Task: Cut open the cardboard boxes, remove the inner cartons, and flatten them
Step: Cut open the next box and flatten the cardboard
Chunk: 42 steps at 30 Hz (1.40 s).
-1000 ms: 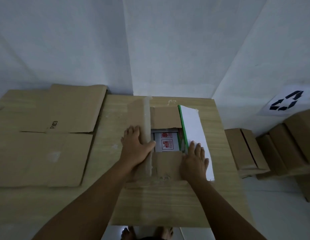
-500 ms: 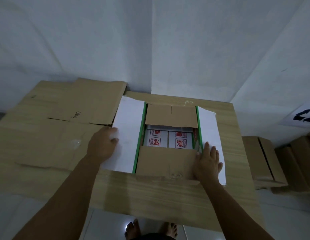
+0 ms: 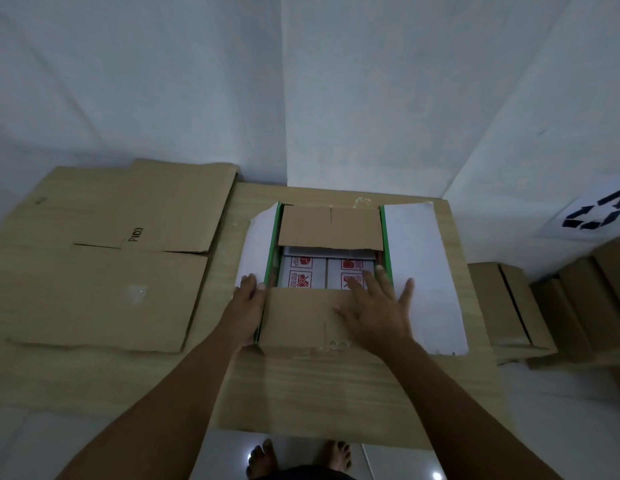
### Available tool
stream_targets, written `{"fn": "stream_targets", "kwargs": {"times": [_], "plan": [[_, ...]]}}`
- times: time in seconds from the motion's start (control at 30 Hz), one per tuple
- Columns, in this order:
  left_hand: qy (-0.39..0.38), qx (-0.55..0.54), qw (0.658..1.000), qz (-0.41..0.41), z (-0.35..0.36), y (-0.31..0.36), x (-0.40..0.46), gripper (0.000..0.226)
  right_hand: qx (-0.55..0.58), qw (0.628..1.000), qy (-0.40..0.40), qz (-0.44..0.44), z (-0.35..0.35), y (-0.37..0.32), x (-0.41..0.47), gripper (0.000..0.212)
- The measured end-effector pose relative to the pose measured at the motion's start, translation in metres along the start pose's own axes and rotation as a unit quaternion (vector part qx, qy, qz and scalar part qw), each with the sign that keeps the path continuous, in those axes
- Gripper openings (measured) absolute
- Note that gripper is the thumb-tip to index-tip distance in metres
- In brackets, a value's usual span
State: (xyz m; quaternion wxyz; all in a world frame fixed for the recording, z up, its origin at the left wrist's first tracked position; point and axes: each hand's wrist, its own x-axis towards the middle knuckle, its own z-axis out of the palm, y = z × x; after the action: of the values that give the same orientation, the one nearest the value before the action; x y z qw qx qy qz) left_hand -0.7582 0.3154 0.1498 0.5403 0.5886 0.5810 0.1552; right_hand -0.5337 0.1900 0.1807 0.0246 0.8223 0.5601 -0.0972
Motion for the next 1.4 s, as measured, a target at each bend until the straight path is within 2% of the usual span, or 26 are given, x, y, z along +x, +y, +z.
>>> {"fn": "stream_targets", "kwargs": {"times": [0.13,0.23,0.3,0.37,0.4,0.43,0.47,0.5,0.57,0.63,0.7,0.73,0.83,0.9,0.97,1.03,1.1,1.2,1.27,1.3,1.4], "plan": [[0.011,0.016,1.0,-0.003,-0.003,-0.002,0.005,0.055,0.04,0.998,-0.035,0.015,-0.017,-0.006,0.009,0.065],[0.011,0.03,0.999,-0.005,-0.009,-0.004,0.009,0.053,0.124,0.99,0.038,0.049,-0.036,-0.007,0.006,0.058],[-0.003,-0.016,0.999,-0.031,-0.013,-0.007,0.012,0.043,0.156,0.981,0.103,0.055,-0.052,-0.008,-0.001,0.054],[-0.021,-0.058,0.998,-0.032,-0.015,-0.014,0.017,0.038,0.153,0.98,0.118,0.044,-0.069,-0.008,-0.013,0.051],[-0.03,-0.069,0.996,-0.037,-0.017,-0.013,0.016,0.043,0.153,0.984,0.088,0.036,-0.077,-0.007,-0.02,0.048],[-0.037,-0.066,0.997,-0.025,-0.018,-0.008,0.014,0.058,0.156,0.987,0.037,0.027,-0.083,-0.006,-0.027,0.045],[-0.042,-0.034,0.999,-0.011,-0.019,-0.008,0.014,0.075,0.16,0.987,-0.021,0.016,-0.089,-0.005,-0.033,0.045],[-0.042,0.011,0.999,0.01,-0.017,-0.003,0.009,0.083,0.162,0.984,-0.08,0.005,-0.092,-0.006,-0.04,0.049],[-0.023,0.095,0.994,0.056,-0.012,-0.003,0.004,0.083,0.151,0.971,-0.182,-0.023,-0.089,-0.011,-0.049,0.066],[-0.001,0.142,0.986,0.085,-0.006,-0.007,0.003,0.079,0.12,0.961,-0.243,-0.046,-0.071,-0.02,-0.056,0.086],[0.002,0.152,0.984,0.09,-0.003,-0.007,0.001,0.075,0.093,0.96,-0.259,-0.053,-0.046,-0.029,-0.06,0.096],[-0.001,0.153,0.984,0.092,-0.002,-0.008,0.001,0.072,0.079,0.962,-0.257,-0.057,-0.033,-0.034,-0.062,0.092],[0.018,0.182,0.977,0.113,-0.002,-0.012,0.003,0.062,0.022,0.976,-0.204,-0.073,-0.006,-0.041,-0.065,0.055],[0.027,0.209,0.969,0.131,-0.002,-0.016,0.006,0.055,0.006,0.981,-0.179,-0.071,-0.005,-0.043,-0.065,0.046],[0.038,0.238,0.959,0.146,-0.004,-0.014,0.006,0.048,0.022,0.976,-0.205,-0.068,-0.009,-0.042,-0.063,0.054],[0.052,0.269,0.948,0.159,-0.004,-0.012,0.008,0.048,0.098,0.964,-0.239,-0.056,-0.018,-0.041,-0.058,0.071],[0.054,0.272,0.948,0.156,-0.004,-0.007,0.011,0.062,0.171,0.962,-0.21,-0.047,-0.032,-0.039,-0.048,0.077],[0.05,0.247,0.954,0.163,-0.002,0.008,0.014,0.07,0.199,0.978,-0.05,-0.028,-0.044,-0.034,-0.017,0.049],[0.052,0.254,0.95,0.175,0.001,0.019,0.018,0.068,0.166,0.984,0.068,0.006,-0.046,-0.027,0.009,0.028],[0.054,0.261,0.948,0.176,0.002,0.024,0.022,0.067,0.139,0.984,0.112,0.02,-0.046,-0.023,0.024,0.025],[0.061,0.286,0.943,0.161,0.006,0.03,0.033,0.065,0.039,0.991,0.125,0.021,-0.042,-0.006,0.064,0.036]]}}
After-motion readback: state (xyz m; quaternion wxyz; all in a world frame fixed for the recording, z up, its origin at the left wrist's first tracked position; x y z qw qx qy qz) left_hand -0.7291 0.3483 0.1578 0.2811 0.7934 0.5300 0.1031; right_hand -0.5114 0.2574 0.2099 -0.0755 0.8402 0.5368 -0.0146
